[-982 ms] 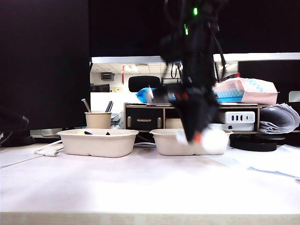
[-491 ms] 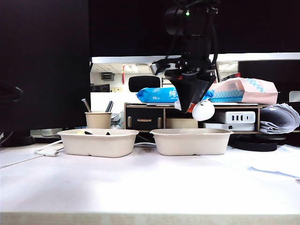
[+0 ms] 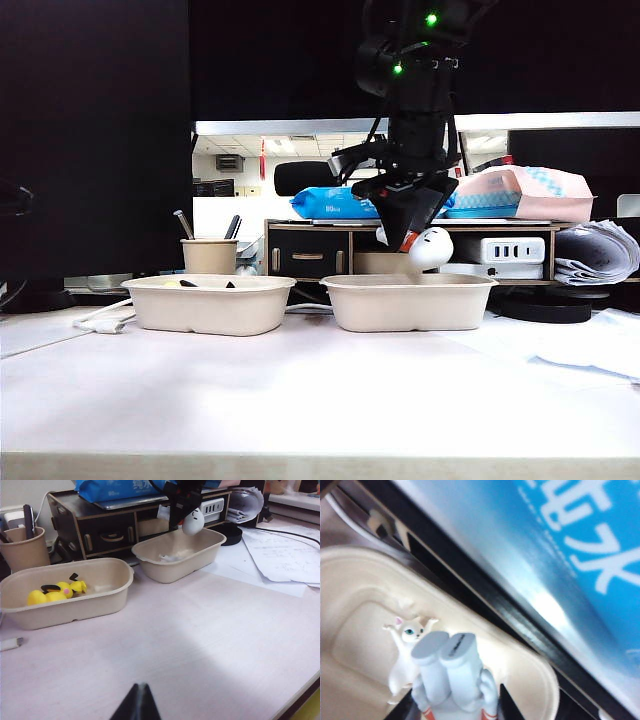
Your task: Put the dolls with similar colors into the same paper box, while dolls with different colors go into separate paper boxes.
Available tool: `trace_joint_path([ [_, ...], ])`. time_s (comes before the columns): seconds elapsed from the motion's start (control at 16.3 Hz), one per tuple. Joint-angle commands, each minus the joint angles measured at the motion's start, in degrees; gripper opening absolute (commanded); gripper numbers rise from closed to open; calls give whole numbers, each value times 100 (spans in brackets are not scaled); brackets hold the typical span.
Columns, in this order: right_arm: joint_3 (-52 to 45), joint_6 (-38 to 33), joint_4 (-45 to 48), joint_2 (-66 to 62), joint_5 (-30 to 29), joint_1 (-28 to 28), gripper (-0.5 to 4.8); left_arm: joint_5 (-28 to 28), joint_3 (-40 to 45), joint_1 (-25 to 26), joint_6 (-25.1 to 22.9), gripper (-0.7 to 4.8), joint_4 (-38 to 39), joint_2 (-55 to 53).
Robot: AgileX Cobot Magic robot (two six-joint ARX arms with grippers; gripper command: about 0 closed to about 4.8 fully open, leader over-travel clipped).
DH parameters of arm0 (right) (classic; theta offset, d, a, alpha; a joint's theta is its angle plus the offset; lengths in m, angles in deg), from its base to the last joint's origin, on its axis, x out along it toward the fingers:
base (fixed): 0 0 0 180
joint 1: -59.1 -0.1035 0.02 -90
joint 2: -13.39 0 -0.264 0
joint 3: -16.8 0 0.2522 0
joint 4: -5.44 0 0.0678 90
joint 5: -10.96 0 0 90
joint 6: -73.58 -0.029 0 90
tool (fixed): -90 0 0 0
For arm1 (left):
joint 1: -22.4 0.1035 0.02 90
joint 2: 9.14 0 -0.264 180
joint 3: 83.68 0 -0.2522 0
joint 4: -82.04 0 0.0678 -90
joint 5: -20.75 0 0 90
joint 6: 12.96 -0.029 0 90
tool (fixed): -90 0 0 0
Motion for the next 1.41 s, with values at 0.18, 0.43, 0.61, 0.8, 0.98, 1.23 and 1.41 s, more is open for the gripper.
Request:
trace_joint_path([
  [0.18,26,-125,-280,22,-4,-17,234,33,-4,77,2,-5,-57,9],
  [0.43,24,-516,-629,487,-629,-33,-5,28,-4,1150,0,-5,-57,11],
  [0.61,-35,-828,-369,1366,-1504,-101,-5,22,-4,2326,2,-5,-20,155],
  [0.8,-868,-1056,348,2752,-1591,-319,-5,26,-7,3281,0,-5,-70,459],
  [0.98,-2118,-1423,1318,4127,-1434,-577,-5,22,-4,3856,2,-5,-48,459],
  [1.23,-3519,-1624,2404,5722,-1311,-667,-5,66,-4,3792,0,-5,-37,459],
  [1.41,-4240,-1818,2649,6699,-1161,-667,-5,68,-4,3635,0,-5,-37,459],
])
